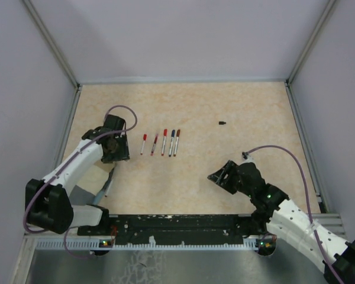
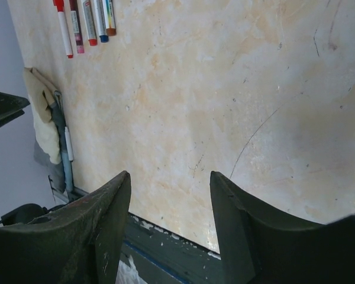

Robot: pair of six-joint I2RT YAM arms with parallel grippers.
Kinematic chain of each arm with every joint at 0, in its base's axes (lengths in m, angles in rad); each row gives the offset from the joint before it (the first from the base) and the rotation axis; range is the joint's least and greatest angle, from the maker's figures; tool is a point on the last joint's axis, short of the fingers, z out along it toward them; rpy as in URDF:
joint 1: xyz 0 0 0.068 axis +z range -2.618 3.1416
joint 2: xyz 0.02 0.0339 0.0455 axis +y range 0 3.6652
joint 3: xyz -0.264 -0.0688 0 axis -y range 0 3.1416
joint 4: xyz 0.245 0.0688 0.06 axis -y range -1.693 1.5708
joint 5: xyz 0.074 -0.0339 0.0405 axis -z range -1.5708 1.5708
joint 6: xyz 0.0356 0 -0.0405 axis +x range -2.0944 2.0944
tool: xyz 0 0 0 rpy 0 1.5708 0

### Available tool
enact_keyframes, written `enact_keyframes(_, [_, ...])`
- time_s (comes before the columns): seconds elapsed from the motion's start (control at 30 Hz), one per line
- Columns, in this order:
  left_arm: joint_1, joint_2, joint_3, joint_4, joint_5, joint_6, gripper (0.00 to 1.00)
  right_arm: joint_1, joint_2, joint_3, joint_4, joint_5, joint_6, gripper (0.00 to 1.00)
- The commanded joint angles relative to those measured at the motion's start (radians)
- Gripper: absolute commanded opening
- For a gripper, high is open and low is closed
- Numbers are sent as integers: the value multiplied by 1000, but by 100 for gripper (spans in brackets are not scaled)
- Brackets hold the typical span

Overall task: Insert the pens into the pen caps
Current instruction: Move the pen to the center of the board.

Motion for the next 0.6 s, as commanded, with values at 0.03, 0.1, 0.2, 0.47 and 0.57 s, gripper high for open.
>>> enact_keyframes(0.03, [20,15,59,-124,66,50,64,-1,15,3,53,-14,-24,56])
enact_keyframes(0.1, [21,39,77,-176,51,59,63,-2,27,7,61,-20,-37,56])
enact_keyframes(0.2, [20,53,77,-195,87,75,62,-2,45,13,70,-29,-50,56])
enact_keyframes(0.47, [17,97,129,-271,111,44,63,-2,87,15,120,-64,-92,56])
enact_keyframes(0.57, [18,49,95,-237,109,36,63,-2,127,29,145,-83,-127,56])
